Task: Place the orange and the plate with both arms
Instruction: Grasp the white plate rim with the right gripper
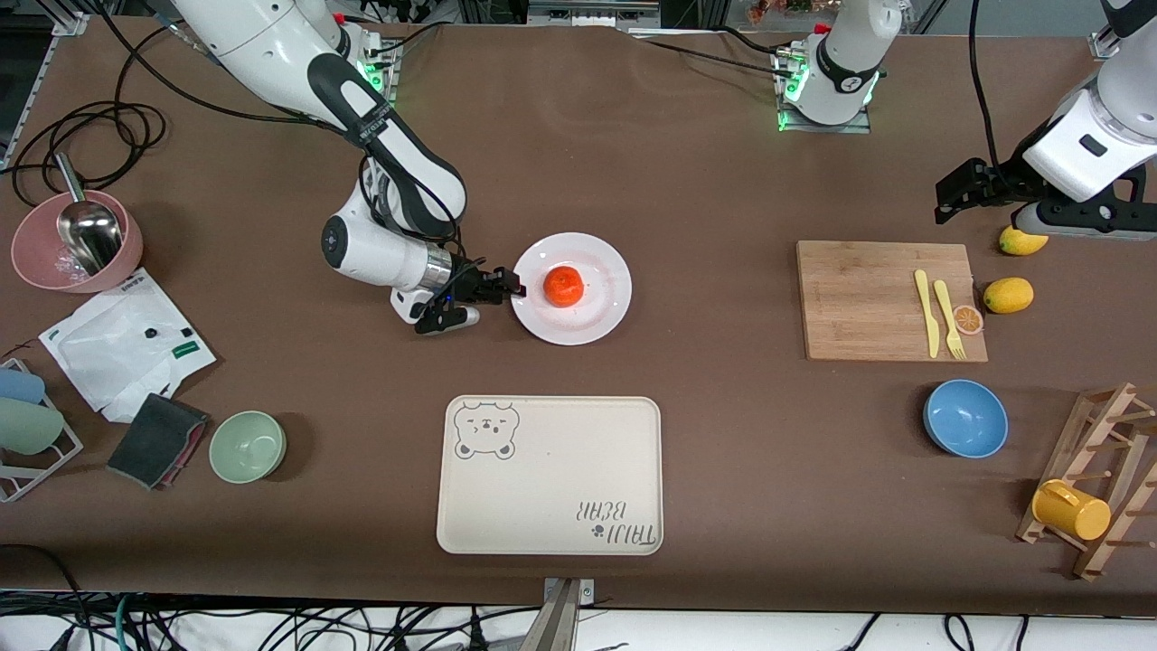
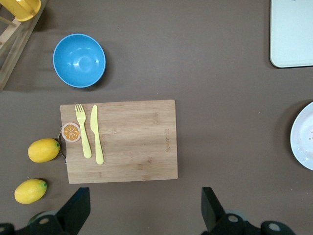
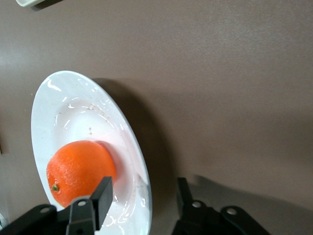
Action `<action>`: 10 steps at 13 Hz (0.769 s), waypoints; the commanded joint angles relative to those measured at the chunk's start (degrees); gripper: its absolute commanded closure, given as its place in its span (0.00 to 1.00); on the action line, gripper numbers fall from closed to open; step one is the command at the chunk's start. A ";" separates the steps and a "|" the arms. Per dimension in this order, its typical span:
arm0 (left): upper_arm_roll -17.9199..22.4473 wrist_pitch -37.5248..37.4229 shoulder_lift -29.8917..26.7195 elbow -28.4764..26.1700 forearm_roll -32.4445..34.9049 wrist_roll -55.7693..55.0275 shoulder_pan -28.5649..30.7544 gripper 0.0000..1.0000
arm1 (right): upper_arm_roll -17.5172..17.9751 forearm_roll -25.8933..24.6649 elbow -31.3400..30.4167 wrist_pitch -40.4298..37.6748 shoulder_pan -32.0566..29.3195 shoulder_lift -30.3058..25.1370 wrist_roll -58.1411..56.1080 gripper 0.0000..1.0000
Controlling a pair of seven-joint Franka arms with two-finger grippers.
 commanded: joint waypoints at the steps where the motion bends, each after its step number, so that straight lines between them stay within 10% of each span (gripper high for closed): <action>1: 0.16 0.31 -0.79 -0.79 0.57 2.24 0.12 0.00 | 0.37 1.57 1.27 0.90 0.46 1.04 -1.67 0.40; 10: 0.24 -0.40 0.35 0.87 0.57 4.79 1.43 0.00 | 0.37 1.40 3.02 0.90 1.17 2.88 -2.63 0.56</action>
